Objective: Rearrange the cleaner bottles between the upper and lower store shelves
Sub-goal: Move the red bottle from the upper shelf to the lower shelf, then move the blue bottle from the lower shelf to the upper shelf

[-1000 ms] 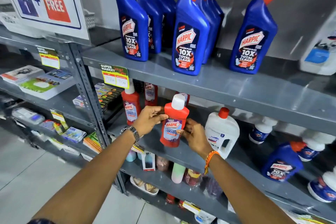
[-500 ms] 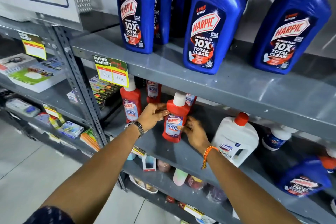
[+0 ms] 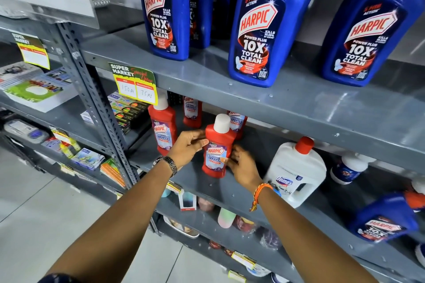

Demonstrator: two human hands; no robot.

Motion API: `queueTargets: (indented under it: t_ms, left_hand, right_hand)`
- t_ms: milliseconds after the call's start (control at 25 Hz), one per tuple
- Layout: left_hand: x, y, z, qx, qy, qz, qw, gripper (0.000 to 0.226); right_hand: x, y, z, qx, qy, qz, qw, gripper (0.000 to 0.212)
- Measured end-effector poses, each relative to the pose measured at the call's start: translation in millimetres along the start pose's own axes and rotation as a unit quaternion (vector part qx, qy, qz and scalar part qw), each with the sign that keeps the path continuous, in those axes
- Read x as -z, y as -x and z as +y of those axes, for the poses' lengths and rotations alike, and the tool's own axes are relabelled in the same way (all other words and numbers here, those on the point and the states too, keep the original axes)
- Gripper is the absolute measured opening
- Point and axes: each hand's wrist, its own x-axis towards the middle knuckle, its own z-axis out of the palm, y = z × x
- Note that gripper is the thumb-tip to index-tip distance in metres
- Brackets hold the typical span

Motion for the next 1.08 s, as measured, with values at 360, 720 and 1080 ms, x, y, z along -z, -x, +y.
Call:
queueTargets:
  t_ms: [360, 720, 1080]
  left_hand:
    - [-39, 74, -1, -0.043, -0.067, 0.218, 0.973, 0.037]
    - [-211, 112, 4, -0.121, -0.125, -0.069, 0.982, 0.035]
    - [-380, 64, 0, 0.005, -0.093, -0.222, 0.971, 0.089]
  right_hand:
    - [39, 99, -22, 0.027, -0.022, 0.114, 0.993, 0.052]
    - [197, 235, 23, 0.053, -0.102, 0.455, 0.883, 0.028]
    - [334, 236, 81, -0.009, 0.020, 0.369, 0.929, 0.056]
